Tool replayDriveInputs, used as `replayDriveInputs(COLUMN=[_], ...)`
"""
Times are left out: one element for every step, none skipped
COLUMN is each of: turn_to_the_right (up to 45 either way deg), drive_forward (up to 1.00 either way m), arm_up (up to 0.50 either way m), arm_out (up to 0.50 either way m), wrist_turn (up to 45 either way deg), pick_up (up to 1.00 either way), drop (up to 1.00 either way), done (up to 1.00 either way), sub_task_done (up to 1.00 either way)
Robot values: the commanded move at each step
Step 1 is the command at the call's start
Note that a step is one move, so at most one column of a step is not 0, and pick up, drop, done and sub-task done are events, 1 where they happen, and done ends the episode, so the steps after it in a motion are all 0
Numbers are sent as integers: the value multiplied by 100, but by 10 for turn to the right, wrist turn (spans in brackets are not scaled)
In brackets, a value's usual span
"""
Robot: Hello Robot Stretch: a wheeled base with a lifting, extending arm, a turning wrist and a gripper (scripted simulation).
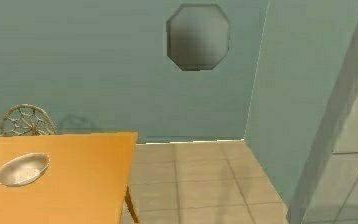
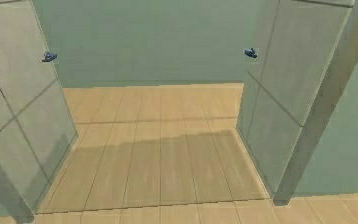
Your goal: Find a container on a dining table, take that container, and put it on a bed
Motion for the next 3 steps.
replayDriveInputs(turn_to_the_right=[0,-30,0], drive_forward=[100,0,100], arm_up=[0,0,0], arm_out=[0,0,0], wrist_turn=[0,0,0], pick_up=[0,0,0], drop=[0,0,0], done=[0,0,0], sub_task_done=[0,0,0])
